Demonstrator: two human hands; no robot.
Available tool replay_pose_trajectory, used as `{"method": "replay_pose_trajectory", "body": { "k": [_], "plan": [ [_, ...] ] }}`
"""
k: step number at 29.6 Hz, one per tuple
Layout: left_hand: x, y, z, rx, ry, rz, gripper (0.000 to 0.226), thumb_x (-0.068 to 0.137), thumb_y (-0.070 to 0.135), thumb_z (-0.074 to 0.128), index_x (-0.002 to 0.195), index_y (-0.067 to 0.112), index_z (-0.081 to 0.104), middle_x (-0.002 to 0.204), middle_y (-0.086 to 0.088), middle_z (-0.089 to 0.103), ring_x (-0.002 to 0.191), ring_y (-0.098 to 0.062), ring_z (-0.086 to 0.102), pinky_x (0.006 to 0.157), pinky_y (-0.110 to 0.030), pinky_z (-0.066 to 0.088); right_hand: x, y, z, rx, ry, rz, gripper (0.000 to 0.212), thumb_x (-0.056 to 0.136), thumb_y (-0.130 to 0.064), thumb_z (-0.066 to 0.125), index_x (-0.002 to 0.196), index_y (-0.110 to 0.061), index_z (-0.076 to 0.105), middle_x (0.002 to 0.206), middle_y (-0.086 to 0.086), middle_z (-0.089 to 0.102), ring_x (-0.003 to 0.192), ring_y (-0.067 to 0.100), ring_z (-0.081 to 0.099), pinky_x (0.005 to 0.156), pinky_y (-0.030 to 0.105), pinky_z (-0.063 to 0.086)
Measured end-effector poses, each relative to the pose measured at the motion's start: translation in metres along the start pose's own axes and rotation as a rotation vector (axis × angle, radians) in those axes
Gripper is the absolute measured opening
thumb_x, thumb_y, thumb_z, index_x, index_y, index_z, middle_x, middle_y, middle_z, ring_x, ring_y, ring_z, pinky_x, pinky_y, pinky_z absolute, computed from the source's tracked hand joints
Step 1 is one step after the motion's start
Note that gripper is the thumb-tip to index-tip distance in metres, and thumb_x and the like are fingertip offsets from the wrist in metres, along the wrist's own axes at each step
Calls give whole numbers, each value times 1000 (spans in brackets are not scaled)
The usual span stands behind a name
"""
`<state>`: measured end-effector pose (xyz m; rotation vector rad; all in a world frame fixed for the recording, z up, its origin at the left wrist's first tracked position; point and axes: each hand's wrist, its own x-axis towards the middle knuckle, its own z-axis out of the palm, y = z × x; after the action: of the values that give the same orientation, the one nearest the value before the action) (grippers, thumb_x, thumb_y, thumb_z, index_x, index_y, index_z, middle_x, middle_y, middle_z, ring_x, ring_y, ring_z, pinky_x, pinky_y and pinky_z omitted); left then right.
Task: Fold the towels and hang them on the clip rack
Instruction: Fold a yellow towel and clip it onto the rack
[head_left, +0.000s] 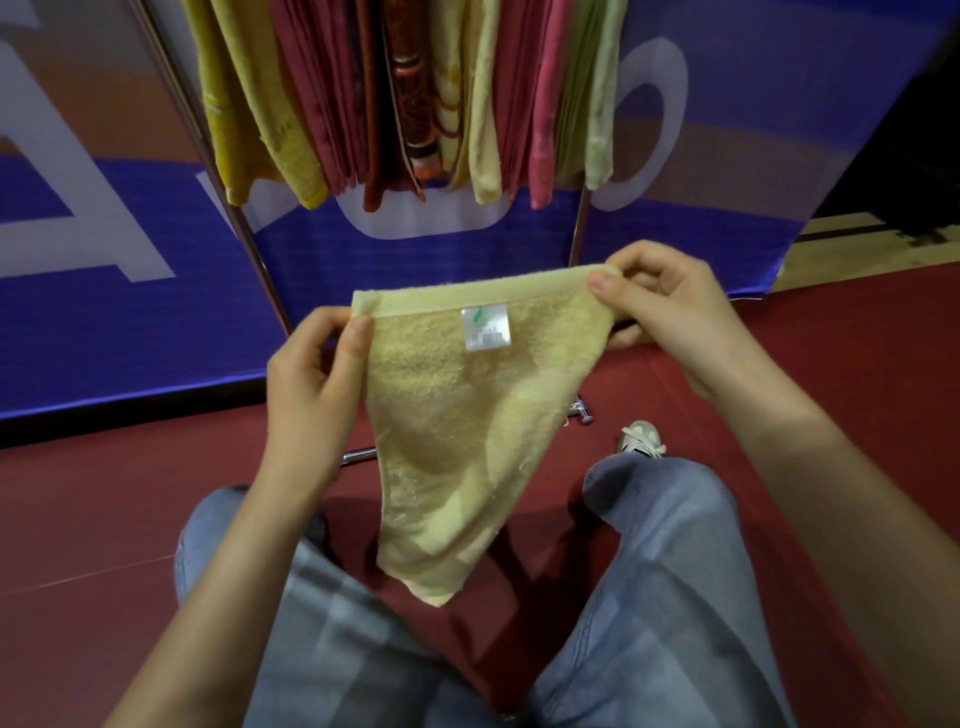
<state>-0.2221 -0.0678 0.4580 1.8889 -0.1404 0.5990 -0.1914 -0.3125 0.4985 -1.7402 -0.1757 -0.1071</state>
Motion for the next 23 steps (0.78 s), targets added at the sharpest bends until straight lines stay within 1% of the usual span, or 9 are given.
{"method": "replay_pose_trajectory", "body": {
  "k": [2,6,8,12,15,16,17,20,23],
  "plan": [
    [-6,-5,3,-6,16,-48,18,88,34,45,72,30,51,58,7,48,55,-9,42,51,-41,39,-3,6,3,8,-14,29,19,85,-8,59,69,-18,55,51,-8,61,49,1,58,44,15,49],
    [-18,-14,10,-27,18,-148,18,88,31,46,72,27,55,65,-4,51,63,-19,46,61,-50,48,-11,19,5,-12,-3,71,18,82,-1,61,75,-16,52,49,-1,60,40,1,53,40,13,43],
    [-24,-17,13,-38,19,-184,19,87,30,46,71,27,55,64,-5,50,62,-17,45,60,-49,47,-15,26,6,-10,11,111,18,81,-1,62,77,-15,51,46,-2,60,40,2,54,40,13,43],
    [-34,-19,23,-88,39,-242,20,87,30,47,69,30,56,65,3,54,61,-11,47,56,-34,43,-23,35,10,35,28,191,19,79,-2,64,72,-14,52,51,-2,61,45,4,59,41,17,49],
    [-42,-17,34,-91,75,-259,13,85,32,48,76,31,58,82,-9,60,75,-20,55,69,-44,48,-29,34,20,92,-3,220,21,80,-1,62,68,-13,50,46,-4,61,46,4,60,41,20,50],
    [-44,-14,38,-99,82,-251,12,85,31,49,77,33,58,83,-8,60,77,-21,55,71,-44,48,-31,33,25,123,-12,225,21,80,-1,62,68,-13,49,45,-3,60,46,4,59,42,21,51],
    [-46,-11,43,-104,80,-234,12,84,30,49,76,35,57,82,-3,59,77,-17,55,71,-39,48,-32,31,30,155,-24,235,21,81,-1,61,68,-12,49,45,-3,60,47,4,60,43,22,53],
    [-50,-3,57,-89,19,-140,16,84,22,51,77,36,56,80,11,54,74,2,53,68,-13,43,-37,26,46,257,-51,258,19,82,-2,60,70,-11,48,52,-1,60,53,8,62,48,25,56],
    [-53,-2,63,-108,-42,-106,12,83,17,53,78,26,60,82,11,57,77,7,54,69,-6,41,-40,25,59,316,-61,271,14,84,-6,59,74,-8,50,68,10,62,59,11,64,57,25,58]
  ]
}}
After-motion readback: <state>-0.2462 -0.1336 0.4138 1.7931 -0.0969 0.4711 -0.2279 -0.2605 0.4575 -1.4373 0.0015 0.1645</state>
